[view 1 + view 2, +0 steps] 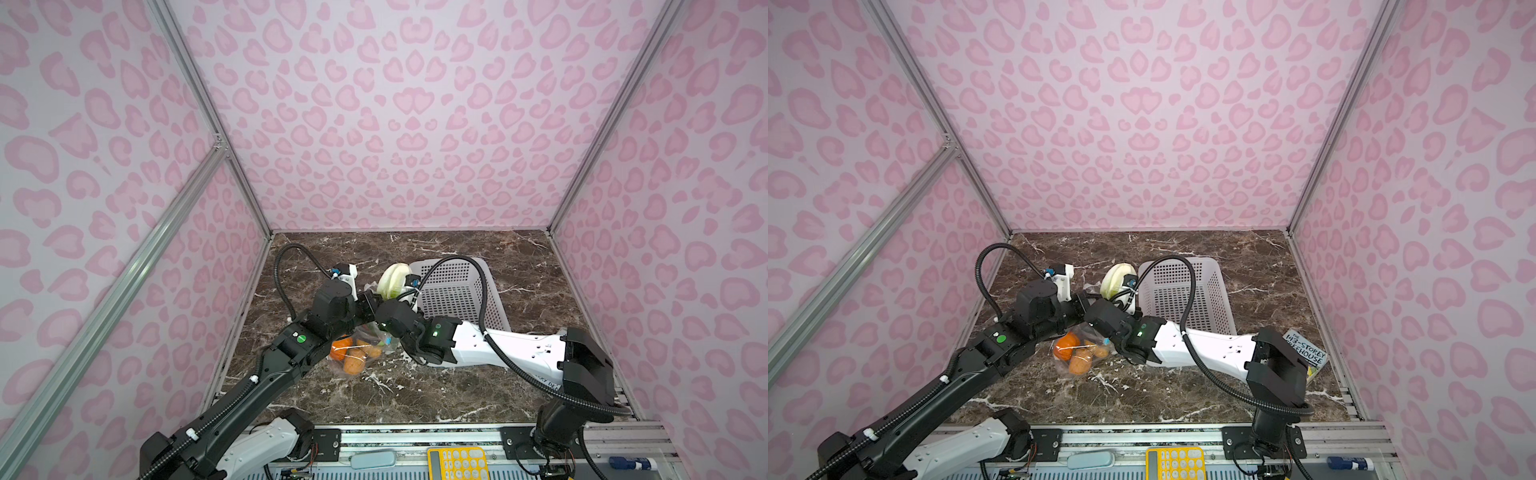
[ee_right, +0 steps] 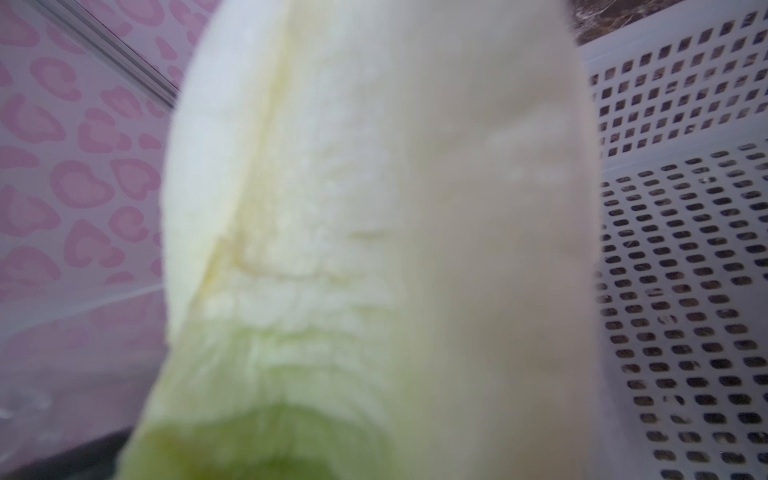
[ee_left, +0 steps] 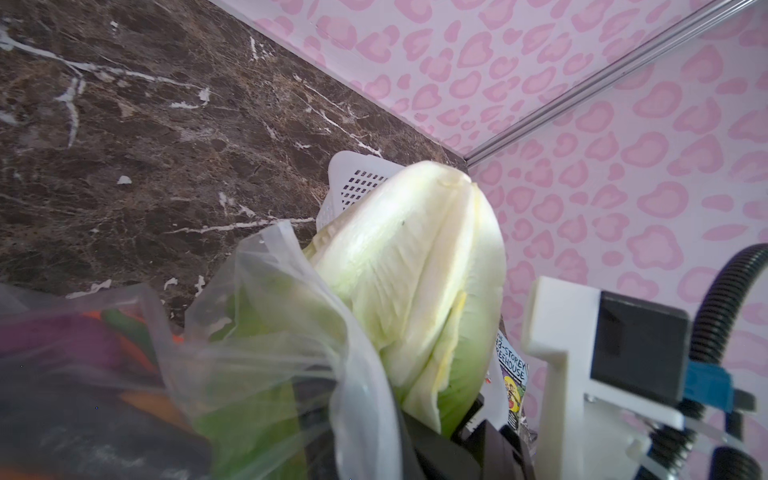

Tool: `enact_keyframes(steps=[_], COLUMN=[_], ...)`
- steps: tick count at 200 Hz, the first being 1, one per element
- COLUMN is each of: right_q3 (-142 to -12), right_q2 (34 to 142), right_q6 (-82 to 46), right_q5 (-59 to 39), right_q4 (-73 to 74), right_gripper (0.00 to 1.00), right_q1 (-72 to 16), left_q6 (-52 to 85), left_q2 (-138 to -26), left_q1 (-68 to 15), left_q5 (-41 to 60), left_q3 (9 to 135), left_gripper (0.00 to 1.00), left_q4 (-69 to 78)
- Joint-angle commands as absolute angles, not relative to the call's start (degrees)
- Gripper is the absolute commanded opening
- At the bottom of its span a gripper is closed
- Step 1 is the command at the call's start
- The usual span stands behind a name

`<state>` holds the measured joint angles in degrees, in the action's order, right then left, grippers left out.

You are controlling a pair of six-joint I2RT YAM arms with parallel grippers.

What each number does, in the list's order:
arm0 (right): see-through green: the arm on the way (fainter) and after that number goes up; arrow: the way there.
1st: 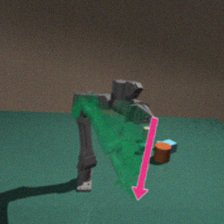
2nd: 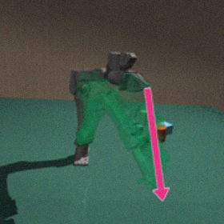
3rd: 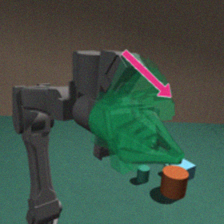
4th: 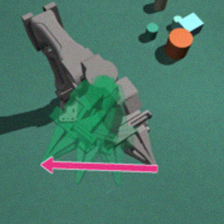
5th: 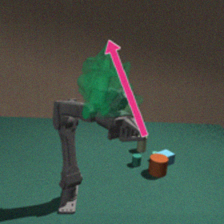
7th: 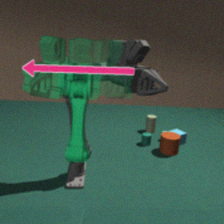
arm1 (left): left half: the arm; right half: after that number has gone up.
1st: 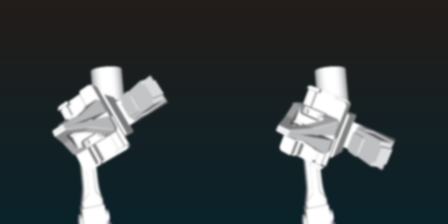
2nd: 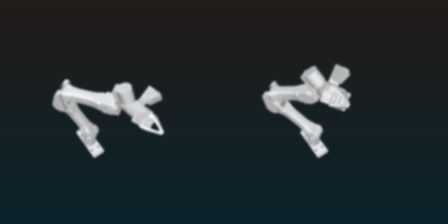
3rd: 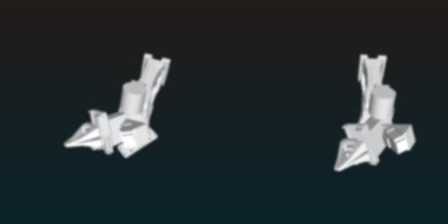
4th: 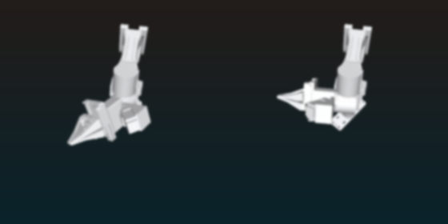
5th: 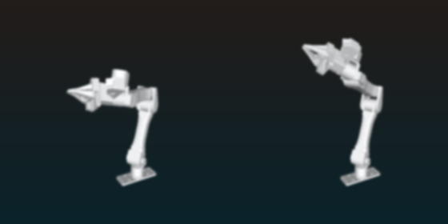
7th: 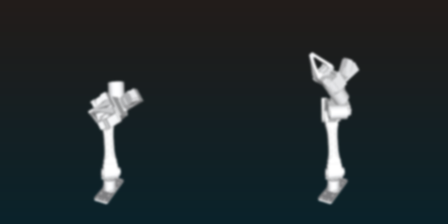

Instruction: Place the food in the zip-top bag and seal the zipper

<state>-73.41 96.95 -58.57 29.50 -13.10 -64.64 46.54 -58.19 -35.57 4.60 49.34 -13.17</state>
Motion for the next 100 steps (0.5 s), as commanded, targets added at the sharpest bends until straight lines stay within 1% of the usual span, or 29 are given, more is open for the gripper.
enact_keyframes(steps=[1, 47, 69, 100], right_q3=[-71.4, -66.0, -63.1, -59.2], right_q2=[95.1, 91.5, 89.3, 87.4], right_q6=[-55.9, -56.0, -56.4, -58.1], right_q5=[25.8, 16.8, 15.8, 14.5], right_q4=[-6.0, -5.5, -5.5, -3.6], right_gripper=[0.64, 0.66, 0.70, 0.74], right_q1=[-63.9, -61.0, -60.3, -59.1], left_q6=[43.1, 41.4, 41.2, 41.0], left_q2=[-60.0, -62.9, -64.1, -66.8], left_q1=[-36.1, -37.3, -37.6, -38.2], left_q5=[13.0, 13.1, 12.8, 13.4], left_q3=[49.3, 48.9, 48.9, 49.6], left_gripper=[0.03, 0.03, 0.03, 0.03], left_q4=[-8.9, -9.5, -9.5, -9.4])
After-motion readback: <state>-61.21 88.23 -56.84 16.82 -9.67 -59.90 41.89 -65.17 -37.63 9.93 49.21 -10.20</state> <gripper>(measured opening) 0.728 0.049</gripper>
